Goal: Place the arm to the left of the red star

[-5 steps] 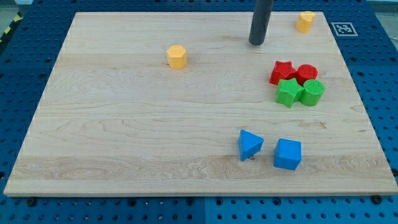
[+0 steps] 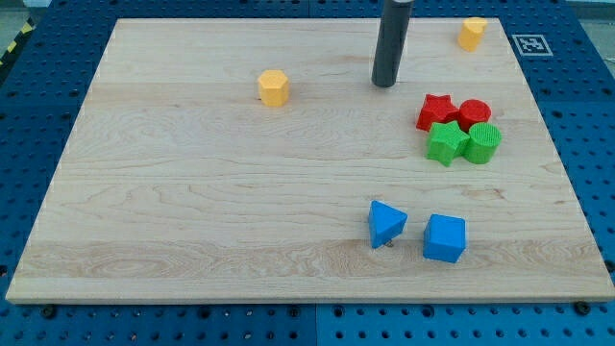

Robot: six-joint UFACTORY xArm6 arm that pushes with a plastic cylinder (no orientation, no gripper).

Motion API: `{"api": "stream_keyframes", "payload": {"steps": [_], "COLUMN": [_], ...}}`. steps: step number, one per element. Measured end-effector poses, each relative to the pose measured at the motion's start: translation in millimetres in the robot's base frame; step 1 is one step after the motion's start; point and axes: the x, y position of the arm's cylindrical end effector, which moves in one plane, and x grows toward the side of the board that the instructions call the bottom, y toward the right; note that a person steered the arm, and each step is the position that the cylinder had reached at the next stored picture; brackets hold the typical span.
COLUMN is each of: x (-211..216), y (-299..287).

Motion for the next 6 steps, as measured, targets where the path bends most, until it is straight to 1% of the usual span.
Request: {"api": "stream_keyframes", "payload": {"steps": [2, 3, 4, 6], "x": [13.3, 29.8, 33.4, 90.7], "y": [-5.4, -7.5, -7.5, -15.7]}}
